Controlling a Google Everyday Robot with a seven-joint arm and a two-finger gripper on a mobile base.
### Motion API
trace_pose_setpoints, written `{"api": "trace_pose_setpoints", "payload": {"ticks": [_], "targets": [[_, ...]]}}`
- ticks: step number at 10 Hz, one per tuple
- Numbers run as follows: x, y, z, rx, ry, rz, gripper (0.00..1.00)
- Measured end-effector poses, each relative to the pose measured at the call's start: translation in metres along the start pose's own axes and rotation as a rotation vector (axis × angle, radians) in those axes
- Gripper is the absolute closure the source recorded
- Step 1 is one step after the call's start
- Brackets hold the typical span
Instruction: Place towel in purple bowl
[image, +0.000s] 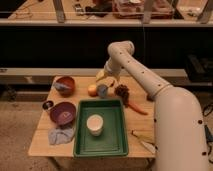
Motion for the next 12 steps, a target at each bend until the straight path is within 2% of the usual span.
{"api": "trace_pose_setpoints", "payload": {"ticks": [2, 3, 5, 6, 7, 8, 10, 12], "targets": [[-0.003, -0.004, -0.019, -0.006, 0.048, -0.016, 0.20], [-0.007, -0.010, -0.034, -0.004, 0.078, -0.032, 0.20], [-0.029, -0.031, -0.083, 0.007, 0.145, -0.093, 0.20], [-0.041, -0.042, -0.099, 0.011, 0.165, -0.123, 0.20], [-0.059, -0.065, -0.116, 0.019, 0.185, -0.177, 0.20], [-0.080, -0.098, -0.128, 0.033, 0.205, -0.257, 0.20], [-0.098, -0.128, -0.135, 0.045, 0.219, -0.335, 0.20], [-0.101, -0.131, -0.136, 0.043, 0.223, -0.348, 0.20]]}}
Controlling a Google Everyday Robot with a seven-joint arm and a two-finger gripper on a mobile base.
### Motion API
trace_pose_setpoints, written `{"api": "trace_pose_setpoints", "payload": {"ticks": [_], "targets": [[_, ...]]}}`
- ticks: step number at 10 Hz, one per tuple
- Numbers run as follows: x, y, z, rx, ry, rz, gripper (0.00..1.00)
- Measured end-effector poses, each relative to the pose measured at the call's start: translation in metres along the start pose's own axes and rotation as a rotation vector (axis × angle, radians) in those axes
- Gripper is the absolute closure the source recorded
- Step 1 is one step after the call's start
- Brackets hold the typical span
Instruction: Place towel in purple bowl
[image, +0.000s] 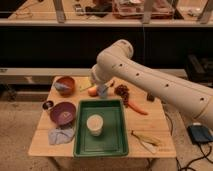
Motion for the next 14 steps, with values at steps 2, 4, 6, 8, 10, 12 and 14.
{"api": "trace_pose_setpoints", "payload": {"ticks": [2, 4, 6, 8, 10, 12, 14], "targets": [[0.001, 0.000, 0.000, 0.005, 0.001, -0.004, 0.20], [0.000, -0.013, -0.006, 0.034, -0.004, -0.075, 0.20], [-0.006, -0.053, -0.008, 0.080, -0.029, -0.214, 0.20], [-0.015, -0.107, 0.002, 0.087, -0.089, -0.347, 0.20], [-0.030, -0.145, 0.025, 0.056, -0.178, -0.414, 0.20], [-0.054, -0.163, 0.063, 0.028, -0.265, -0.430, 0.20], [-0.073, -0.179, 0.095, 0.027, -0.334, -0.406, 0.20]]}}
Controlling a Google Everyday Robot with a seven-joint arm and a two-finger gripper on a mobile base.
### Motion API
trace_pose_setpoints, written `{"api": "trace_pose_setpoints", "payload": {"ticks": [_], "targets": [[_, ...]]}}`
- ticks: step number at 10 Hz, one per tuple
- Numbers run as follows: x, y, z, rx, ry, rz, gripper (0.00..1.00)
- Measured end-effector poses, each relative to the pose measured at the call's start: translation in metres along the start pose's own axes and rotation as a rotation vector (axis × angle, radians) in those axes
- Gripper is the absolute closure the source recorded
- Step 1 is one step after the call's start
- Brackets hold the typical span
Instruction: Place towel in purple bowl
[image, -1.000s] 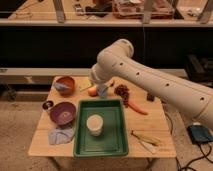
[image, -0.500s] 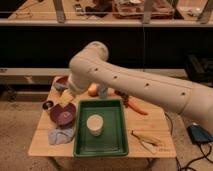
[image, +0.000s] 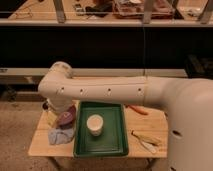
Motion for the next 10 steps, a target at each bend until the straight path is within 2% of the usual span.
{"api": "trace_pose_setpoints", "payload": {"ticks": [2, 3, 4, 7, 8, 10], "targets": [[-0.003, -0.021, 0.032, 0.062, -0.046, 0.051, 0.20], [0.000, -0.033, 0.039, 0.083, -0.048, 0.063, 0.20], [0.002, -0.042, 0.043, 0.084, -0.044, 0.083, 0.20], [0.003, -0.059, 0.058, 0.045, -0.020, 0.129, 0.20], [0.001, -0.061, 0.071, 0.031, -0.008, 0.161, 0.20], [0.003, -0.064, 0.091, 0.051, 0.002, 0.185, 0.20]]}}
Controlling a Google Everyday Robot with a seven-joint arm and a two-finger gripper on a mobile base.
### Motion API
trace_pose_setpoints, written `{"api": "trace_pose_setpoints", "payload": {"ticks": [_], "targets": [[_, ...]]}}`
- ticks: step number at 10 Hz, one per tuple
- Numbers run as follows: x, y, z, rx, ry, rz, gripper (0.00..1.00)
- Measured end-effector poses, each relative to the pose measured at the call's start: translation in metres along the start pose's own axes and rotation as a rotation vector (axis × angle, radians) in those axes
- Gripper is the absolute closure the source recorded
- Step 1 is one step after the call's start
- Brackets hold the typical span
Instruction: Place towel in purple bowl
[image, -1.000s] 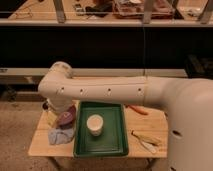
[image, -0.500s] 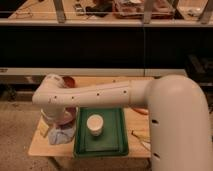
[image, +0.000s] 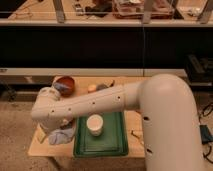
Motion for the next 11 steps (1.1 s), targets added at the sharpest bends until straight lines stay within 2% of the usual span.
{"api": "trace_pose_setpoints", "payload": {"ticks": [4, 7, 9, 11], "targets": [[0.013, -0.003, 0.030, 0.072, -0.010, -0.011, 0.20], [0.018, 0.003, 0.048, 0.062, -0.037, -0.010, 0.20], [0.015, 0.025, 0.059, 0.058, -0.050, 0.037, 0.20], [0.012, 0.040, 0.055, 0.069, -0.026, 0.064, 0.20]]}}
